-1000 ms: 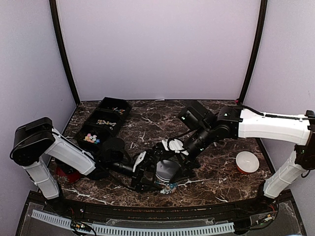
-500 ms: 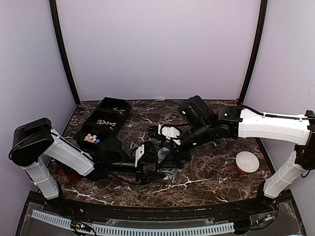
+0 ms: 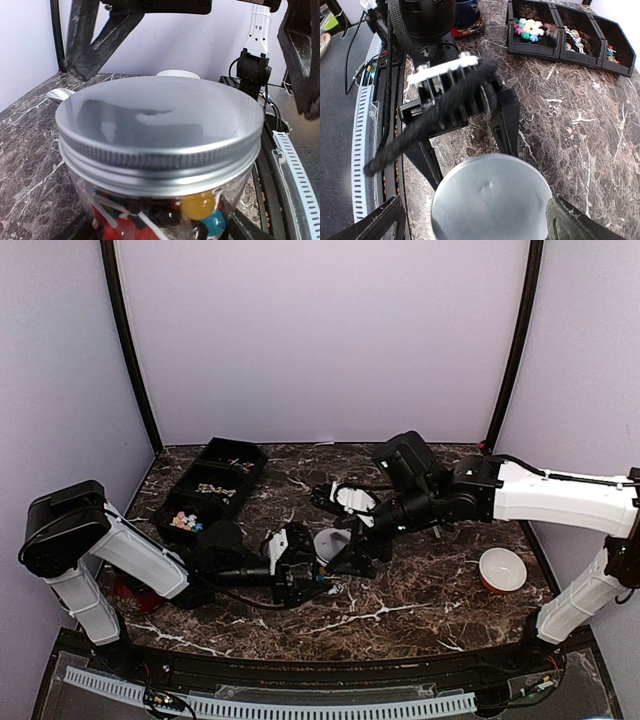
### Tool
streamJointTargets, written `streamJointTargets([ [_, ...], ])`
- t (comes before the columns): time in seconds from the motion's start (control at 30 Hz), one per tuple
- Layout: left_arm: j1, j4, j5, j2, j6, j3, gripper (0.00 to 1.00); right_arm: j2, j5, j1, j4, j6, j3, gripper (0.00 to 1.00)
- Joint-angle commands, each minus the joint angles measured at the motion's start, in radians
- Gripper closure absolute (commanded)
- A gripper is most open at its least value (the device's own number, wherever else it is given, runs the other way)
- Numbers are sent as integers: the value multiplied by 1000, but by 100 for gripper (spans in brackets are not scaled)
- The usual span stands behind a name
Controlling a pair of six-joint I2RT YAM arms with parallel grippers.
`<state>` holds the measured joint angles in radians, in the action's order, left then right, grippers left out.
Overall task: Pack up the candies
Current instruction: Rotate the box lid from the packing box.
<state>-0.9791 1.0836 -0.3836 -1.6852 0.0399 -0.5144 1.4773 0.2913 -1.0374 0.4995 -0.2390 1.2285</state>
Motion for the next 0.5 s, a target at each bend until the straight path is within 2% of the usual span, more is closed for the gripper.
streamJointTargets([
  [0.0, 8, 128, -5, 51, -2, 12, 33, -57, -18, 24, -7, 18, -15, 2],
  [0.27, 8, 162, -64, 57, 14, 29, 32, -70, 7, 65, 9, -18, -34, 2],
  [0.47, 8, 154, -64, 60, 18, 26, 33, -39, 100, 71, 2, -16, -28, 2],
])
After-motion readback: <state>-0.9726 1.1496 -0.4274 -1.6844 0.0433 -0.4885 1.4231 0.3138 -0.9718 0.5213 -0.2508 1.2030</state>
